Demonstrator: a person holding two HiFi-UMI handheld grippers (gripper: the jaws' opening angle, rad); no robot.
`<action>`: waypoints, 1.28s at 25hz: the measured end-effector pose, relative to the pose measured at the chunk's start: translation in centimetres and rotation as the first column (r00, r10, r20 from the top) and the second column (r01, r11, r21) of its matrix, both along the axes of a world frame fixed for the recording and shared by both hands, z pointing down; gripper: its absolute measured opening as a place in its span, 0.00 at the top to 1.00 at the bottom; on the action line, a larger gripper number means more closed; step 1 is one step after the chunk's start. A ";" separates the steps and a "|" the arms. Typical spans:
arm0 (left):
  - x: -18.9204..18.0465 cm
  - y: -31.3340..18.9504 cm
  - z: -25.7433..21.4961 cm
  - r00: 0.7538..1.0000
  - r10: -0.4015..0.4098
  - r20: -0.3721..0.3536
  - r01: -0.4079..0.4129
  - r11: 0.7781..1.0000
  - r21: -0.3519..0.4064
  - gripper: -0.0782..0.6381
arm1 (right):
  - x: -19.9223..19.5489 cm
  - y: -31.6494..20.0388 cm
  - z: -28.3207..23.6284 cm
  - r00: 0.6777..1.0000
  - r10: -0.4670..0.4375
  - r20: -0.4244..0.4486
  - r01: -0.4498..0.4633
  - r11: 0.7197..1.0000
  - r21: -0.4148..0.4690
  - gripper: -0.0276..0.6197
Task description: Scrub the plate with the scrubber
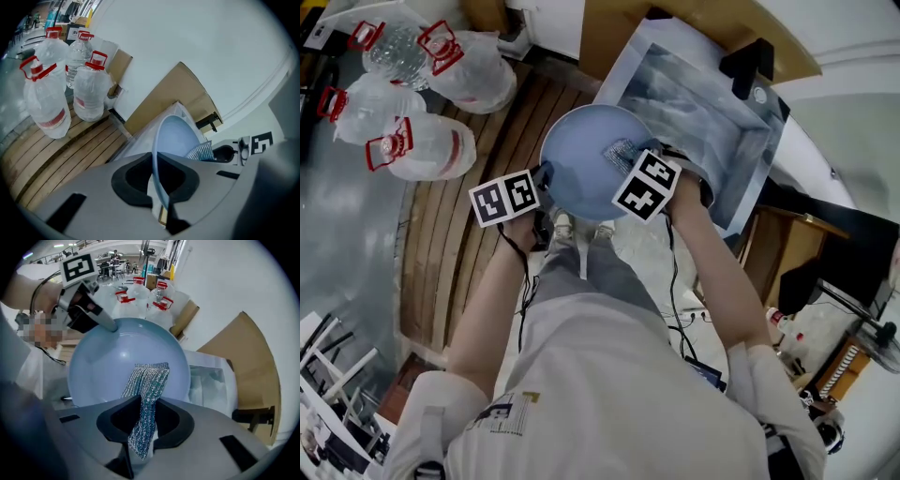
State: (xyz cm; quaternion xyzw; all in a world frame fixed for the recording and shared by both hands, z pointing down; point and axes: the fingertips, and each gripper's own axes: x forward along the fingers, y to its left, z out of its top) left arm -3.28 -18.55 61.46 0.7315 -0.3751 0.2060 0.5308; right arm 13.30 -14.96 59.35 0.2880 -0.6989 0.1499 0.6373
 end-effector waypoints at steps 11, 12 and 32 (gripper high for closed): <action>0.6 0.5 0.0 1.000 0.018 -0.009 -0.018 1.000 -0.011 0.85 | -9.7 1.7 1.9 0.974 -0.069 0.217 0.079 0.996 -0.039 0.79; 0.6 0.5 0.0 1.000 0.030 0.000 -0.030 1.000 -0.005 0.85 | -10.2 1.0 1.9 0.973 -0.063 0.223 0.073 0.997 -0.038 0.79; 0.5 -1.3 0.1 0.999 0.026 0.019 -0.027 0.999 0.040 0.85 | -0.4 -9.5 1.4 0.973 0.169 0.158 -0.184 0.979 0.089 0.78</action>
